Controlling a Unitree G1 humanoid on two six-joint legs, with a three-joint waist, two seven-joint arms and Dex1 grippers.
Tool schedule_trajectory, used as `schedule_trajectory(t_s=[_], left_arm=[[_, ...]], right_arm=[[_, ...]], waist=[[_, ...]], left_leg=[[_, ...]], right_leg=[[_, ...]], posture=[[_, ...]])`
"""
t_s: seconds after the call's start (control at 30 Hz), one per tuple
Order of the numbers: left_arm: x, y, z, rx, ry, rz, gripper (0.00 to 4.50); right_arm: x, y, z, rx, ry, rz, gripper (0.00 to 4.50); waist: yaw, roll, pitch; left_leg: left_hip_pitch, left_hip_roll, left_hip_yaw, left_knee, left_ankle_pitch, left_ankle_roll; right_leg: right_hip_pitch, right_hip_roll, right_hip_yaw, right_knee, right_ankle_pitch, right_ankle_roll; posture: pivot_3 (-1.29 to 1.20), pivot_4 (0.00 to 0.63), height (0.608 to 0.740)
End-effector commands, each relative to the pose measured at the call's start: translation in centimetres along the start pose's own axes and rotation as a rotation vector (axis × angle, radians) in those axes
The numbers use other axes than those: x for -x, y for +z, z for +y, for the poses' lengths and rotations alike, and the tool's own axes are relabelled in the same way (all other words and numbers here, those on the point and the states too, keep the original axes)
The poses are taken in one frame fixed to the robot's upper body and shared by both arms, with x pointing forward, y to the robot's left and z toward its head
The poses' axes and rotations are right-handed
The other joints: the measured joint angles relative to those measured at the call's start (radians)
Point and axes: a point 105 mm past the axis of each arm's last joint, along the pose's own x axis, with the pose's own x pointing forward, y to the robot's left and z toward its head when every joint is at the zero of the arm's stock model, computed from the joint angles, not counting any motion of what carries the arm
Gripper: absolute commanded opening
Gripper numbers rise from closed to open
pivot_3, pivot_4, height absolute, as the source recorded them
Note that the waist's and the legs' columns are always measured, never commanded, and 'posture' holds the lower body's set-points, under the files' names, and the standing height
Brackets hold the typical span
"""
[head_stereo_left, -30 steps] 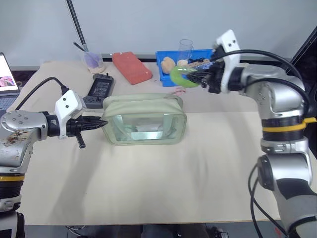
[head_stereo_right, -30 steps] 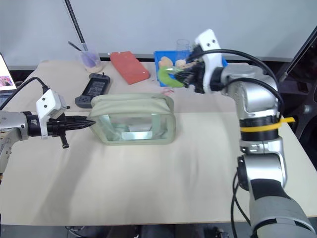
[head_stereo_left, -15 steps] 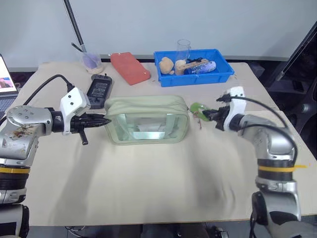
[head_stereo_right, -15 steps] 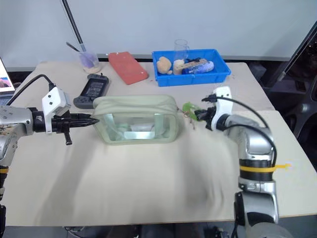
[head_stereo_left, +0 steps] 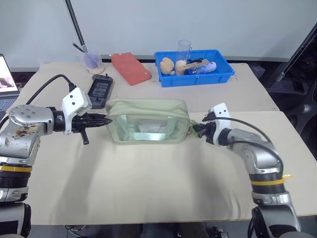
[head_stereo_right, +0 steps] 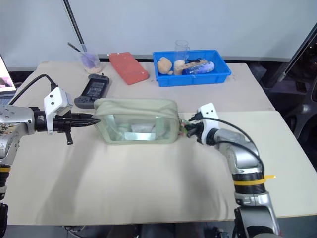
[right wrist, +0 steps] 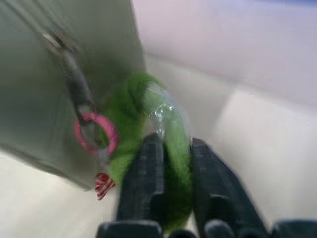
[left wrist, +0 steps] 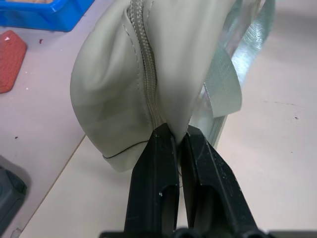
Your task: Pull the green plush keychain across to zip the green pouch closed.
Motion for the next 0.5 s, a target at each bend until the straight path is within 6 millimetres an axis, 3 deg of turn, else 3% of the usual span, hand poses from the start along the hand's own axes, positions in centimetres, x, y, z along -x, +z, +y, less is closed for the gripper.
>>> schedule_trajectory(t_s=[0.03,0.2,0.23,0.27,0.4,0.5], left_arm=[[1.5,1.3,0.9,0.056,0.036,-0.079,1.98],[4.2,2.8,1.9,0.146,0.072,-0.15,4.26],[5.1,2.5,2.0,0.15,0.082,-0.136,4.5],[5.7,2.4,2.0,0.151,0.089,-0.125,4.5],[7.9,2.6,2.1,0.166,0.144,-0.115,4.5],[8.5,3.0,2.3,0.147,0.207,-0.123,4.5]], right_arm=[[2.7,4.3,0.0,0.165,0.119,-0.08,2.17],[6.3,6.8,-0.4,0.322,0.238,-0.039,3.87],[7.2,7.5,0.0,0.335,0.278,-0.04,4.22],[7.7,7.9,0.3,0.342,0.307,-0.04,4.47],[9.3,9.6,1.9,0.371,0.371,-0.047,4.47],[9.3,10.3,2.4,0.383,0.346,-0.066,4.47]], waist=[[0.0,0.0,0.0],[0.0,0.0,0.0],[-0.003,0.0,0.0],[-0.007,0.0,0.0],[-0.013,0.0,0.001],[-0.013,0.0,0.001]], left_leg=[[0.0,0.0,0.0,0.0,0.0,0.0],[-0.001,0.0,0.0,0.0,0.0,0.0],[-0.001,0.0,0.0,0.0,0.0,0.0],[-0.001,0.0,0.0,0.0,0.0,0.0],[-0.001,0.001,0.0,-0.001,0.0,0.0],[0.0,0.001,0.0,-0.001,0.0,0.0]], right_leg=[[0.0,0.0,0.0,0.0,0.0,0.0],[0.0,0.0,0.0,-0.002,0.0,0.0],[-0.001,0.0,0.0,-0.002,0.0,0.0],[-0.001,0.0,0.0,-0.002,0.0,0.0],[-0.001,0.0,0.0,-0.001,-0.001,0.0],[-0.001,0.0,-0.001,-0.001,-0.001,0.0]], posture=[[0.0,0.15,0.74],[0.0,0.15,0.74],[0.0,0.15,0.74],[0.0,0.15,0.74],[0.0,0.15,0.74],[0.0,0.15,0.74]])
